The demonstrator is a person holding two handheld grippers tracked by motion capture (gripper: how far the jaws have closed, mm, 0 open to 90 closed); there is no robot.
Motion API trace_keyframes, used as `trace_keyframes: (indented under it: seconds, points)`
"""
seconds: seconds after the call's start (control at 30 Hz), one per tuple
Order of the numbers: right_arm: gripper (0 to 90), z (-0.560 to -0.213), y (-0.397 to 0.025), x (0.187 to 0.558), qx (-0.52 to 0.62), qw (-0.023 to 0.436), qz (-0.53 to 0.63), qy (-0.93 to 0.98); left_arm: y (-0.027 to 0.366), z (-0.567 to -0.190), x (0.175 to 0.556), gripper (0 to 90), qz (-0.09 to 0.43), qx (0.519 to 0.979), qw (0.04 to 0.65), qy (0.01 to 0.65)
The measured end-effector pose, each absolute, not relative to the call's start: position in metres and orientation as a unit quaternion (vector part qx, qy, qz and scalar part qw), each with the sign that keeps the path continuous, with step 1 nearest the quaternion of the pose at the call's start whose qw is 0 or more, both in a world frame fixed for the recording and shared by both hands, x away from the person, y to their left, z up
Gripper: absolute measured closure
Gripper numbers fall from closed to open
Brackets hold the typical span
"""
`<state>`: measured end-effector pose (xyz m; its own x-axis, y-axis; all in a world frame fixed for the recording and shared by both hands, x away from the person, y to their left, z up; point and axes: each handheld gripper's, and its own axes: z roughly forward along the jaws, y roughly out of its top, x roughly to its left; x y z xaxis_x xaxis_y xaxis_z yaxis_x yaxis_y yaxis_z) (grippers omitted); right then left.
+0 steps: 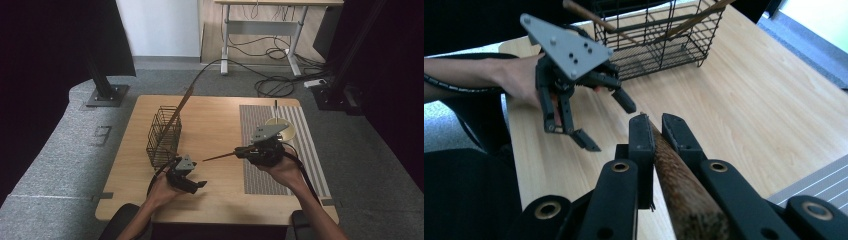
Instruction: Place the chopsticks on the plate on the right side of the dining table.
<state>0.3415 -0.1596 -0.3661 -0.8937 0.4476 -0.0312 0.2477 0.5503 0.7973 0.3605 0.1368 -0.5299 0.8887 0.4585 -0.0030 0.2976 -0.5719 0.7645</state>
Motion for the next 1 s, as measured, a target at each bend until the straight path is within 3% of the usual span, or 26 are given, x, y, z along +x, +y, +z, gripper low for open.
trace_keyframes:
  seconds: [0.3,0.7,1.0]
  points:
    - [82.5,-0.386,-0.156,0.332,0.193,0.099,0.434,0.874,0.136,-0.525,0.356,27.0,0.096,0.873,0.436,0.197]
    - [82.5,-0.404,-0.138,0.329,0.177,0.076,0.429,0.883,0.134,-0.523,0.351,49.0,0.084,0.871,0.453,0.168]
    - [82.5,-0.409,-0.131,0.328,0.173,0.068,0.422,0.887,0.134,-0.523,0.349,73.2,0.093,0.879,0.444,0.147]
